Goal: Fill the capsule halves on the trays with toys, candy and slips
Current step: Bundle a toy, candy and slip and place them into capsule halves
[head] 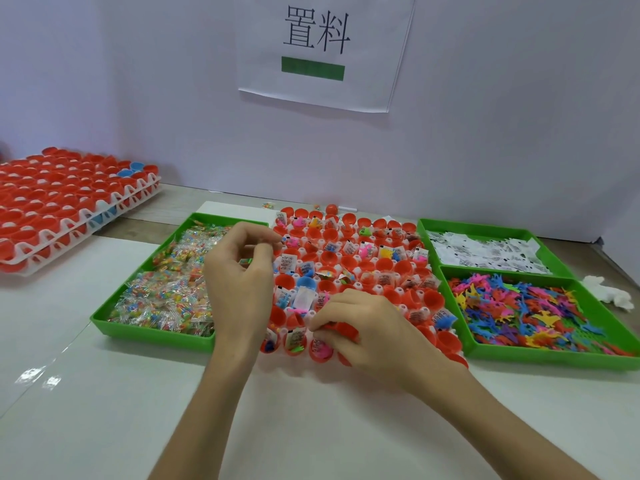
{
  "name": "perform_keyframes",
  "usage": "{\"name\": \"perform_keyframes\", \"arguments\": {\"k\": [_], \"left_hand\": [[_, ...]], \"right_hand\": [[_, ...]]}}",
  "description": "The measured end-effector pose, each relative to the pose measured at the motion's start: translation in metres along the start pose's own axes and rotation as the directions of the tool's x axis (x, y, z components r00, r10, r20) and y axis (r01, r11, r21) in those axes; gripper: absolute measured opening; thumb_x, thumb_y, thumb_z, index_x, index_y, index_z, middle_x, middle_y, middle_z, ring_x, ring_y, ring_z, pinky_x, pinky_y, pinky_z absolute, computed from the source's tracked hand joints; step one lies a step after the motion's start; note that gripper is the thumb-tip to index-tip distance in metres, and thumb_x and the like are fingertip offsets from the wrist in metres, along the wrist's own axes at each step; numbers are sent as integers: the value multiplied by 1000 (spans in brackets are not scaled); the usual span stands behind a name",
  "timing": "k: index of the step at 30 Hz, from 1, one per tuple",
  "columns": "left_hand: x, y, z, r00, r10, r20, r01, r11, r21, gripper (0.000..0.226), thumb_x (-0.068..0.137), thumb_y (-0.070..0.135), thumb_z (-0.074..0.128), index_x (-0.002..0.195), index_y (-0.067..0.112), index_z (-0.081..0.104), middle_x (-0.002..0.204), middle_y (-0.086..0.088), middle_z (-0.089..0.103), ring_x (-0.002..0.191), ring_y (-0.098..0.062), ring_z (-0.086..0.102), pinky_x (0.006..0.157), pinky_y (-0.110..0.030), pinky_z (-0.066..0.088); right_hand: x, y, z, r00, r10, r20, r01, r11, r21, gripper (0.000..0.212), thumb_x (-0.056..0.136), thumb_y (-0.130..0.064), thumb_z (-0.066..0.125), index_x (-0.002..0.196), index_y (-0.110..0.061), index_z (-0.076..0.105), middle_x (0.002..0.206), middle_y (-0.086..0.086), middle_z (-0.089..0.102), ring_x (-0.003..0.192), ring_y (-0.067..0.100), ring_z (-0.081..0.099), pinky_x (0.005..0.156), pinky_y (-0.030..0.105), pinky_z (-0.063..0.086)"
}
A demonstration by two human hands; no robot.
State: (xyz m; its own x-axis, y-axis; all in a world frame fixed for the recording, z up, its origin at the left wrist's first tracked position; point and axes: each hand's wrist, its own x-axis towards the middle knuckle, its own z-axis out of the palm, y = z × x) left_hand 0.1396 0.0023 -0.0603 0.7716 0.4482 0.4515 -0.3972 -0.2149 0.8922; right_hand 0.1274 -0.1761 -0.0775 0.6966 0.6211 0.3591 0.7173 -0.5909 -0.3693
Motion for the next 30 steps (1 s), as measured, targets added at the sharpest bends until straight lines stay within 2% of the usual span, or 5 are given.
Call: {"name": "perform_keyframes", "arguments": {"k": [11, 13, 18, 24, 30], "left_hand": [[28, -25, -32, 987, -156, -26, 154, 905, 398, 29, 96, 6, 53, 99, 29, 71, 96, 10, 66, 55, -5, 52, 52, -22, 41], [30, -34, -42, 969, -245, -40, 233, 840, 490, 32, 95, 6, 53, 109, 27, 71, 91, 8, 66, 49, -13, 49, 53, -26, 46], [34, -40, -45, 939, -343, -24, 289, 750, 595, 25, 89, 15, 71, 109, 30, 72, 106, -2, 71, 104, -26, 63, 106, -55, 43], [33, -40, -46, 937, -347, -38, 303, 753, 585, 23, 85, 4, 69, 94, 25, 72, 91, 3, 73, 86, -20, 67, 94, -49, 53], [35, -46, -45, 944, -321, -76, 306, 767, 564, 28, 82, -3, 67, 94, 21, 75, 74, 11, 66, 67, -16, 64, 82, -45, 57]], "right_hand": [[-3, 8, -15, 965, 170, -198, -115, 959, 259, 11, 95, -21, 65, 96, -19, 75, 92, -11, 71, 90, 6, 65, 81, 18, 50], [0, 28, -33, 909, 264, -322, -186, 949, 253, 11, 94, -19, 66, 95, -22, 75, 91, -15, 71, 88, 4, 64, 77, 16, 49], [10, 127, -91, 660, 602, -450, -600, 782, 168, 15, 99, -19, 58, 105, -22, 72, 102, -4, 71, 93, 14, 64, 70, 11, 42], [-26, 227, -129, 427, 869, -249, -893, 361, -270, 44, 97, -26, 58, 135, -3, 58, 142, 21, 55, 128, 39, 52, 106, 45, 44], [-43, 235, -125, 424, 866, -266, -902, 379, -206, 23, 85, -19, 77, 95, 0, 71, 101, 23, 68, 93, 37, 62, 78, 40, 46]]}}
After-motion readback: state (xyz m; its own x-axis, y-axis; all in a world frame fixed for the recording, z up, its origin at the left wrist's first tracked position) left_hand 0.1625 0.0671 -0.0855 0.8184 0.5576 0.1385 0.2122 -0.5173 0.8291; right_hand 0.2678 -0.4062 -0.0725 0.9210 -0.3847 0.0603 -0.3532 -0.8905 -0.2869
